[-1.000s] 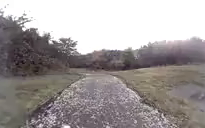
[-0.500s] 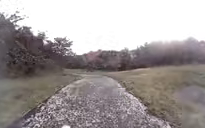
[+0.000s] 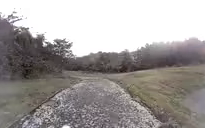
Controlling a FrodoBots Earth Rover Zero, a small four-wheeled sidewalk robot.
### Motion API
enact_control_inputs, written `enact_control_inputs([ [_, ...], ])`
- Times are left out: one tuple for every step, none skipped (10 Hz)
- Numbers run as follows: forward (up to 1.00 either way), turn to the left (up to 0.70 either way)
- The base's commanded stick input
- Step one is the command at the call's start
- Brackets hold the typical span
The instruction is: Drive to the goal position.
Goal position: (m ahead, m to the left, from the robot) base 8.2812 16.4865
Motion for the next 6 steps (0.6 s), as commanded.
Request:
enact_control_inputs([
  [0.7,0.0],
  [0.7,0.0],
  [0.7,0.0],
  [0.7,0.0],
  [0.7,0.0],
  [0.7,0.0],
])
